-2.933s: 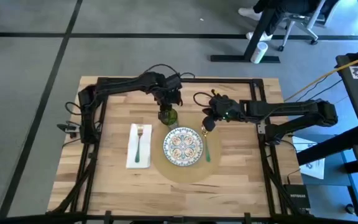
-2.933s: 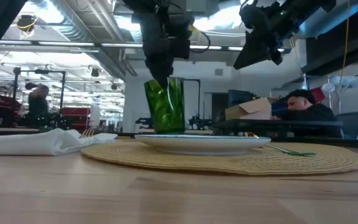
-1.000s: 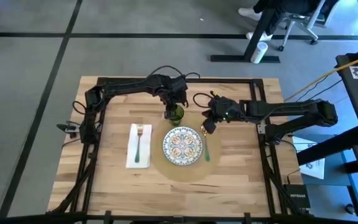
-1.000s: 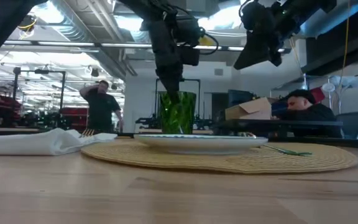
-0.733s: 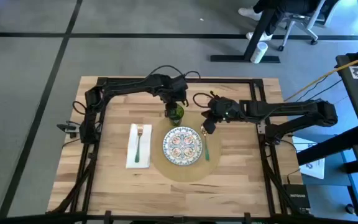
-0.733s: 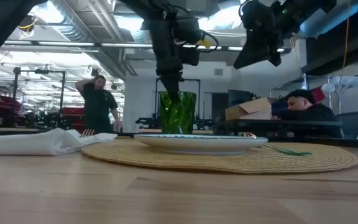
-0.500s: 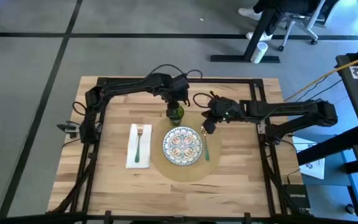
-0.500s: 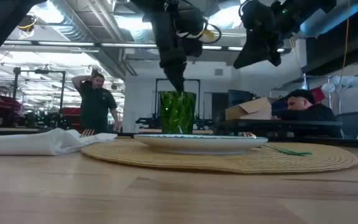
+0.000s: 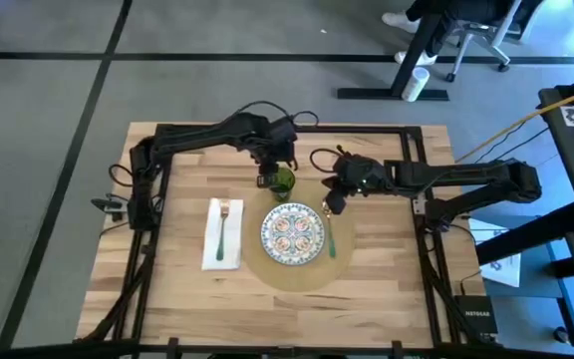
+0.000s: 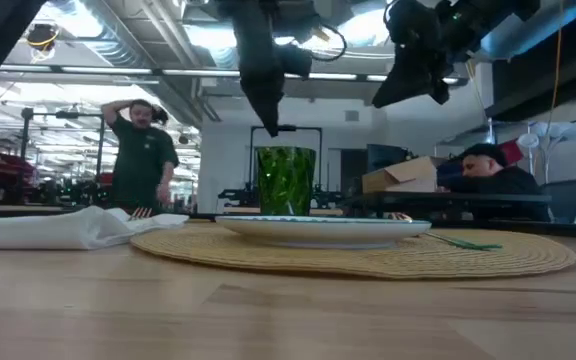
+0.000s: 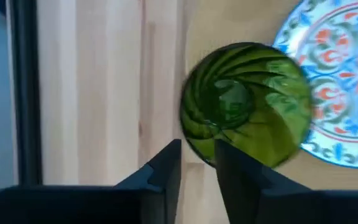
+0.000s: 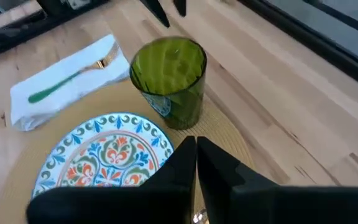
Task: Set table place
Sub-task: Put the green glass cup beside the brown placemat
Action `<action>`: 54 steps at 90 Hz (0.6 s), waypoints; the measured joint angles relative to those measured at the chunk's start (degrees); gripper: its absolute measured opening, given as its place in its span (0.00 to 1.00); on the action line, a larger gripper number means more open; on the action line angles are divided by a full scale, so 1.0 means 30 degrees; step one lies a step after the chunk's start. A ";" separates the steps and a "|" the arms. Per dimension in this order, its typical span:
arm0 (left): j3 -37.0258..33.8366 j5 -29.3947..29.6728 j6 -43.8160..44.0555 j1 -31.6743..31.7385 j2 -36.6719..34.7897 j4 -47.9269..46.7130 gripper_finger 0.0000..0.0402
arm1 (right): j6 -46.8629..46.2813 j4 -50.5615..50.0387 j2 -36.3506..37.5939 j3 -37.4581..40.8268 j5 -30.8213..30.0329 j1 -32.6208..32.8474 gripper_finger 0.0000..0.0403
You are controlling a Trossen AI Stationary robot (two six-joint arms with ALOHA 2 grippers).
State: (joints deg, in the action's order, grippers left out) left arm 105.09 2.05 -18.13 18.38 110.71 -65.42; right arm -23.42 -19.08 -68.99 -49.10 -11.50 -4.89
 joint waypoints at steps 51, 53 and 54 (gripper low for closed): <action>-0.0222 -0.3333 -0.0036 -0.0469 -0.0753 0.4413 0.00 | 0.2406 0.0702 0.0000 0.0000 0.0391 0.0000 0.00; -0.0325 -0.3407 -0.0090 -0.0514 -0.0836 0.4560 0.00 | 0.2412 0.0702 0.0000 0.0000 0.0387 0.0000 0.00; -0.0388 -0.3451 -0.0118 -0.0526 -0.0874 0.4646 0.00 | 0.2412 0.0703 0.0000 0.0000 0.0384 0.0000 0.00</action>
State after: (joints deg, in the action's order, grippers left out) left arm 103.93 -8.30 -18.49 16.80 108.09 -51.48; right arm -16.19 -16.97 -68.99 -49.10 -10.35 -4.89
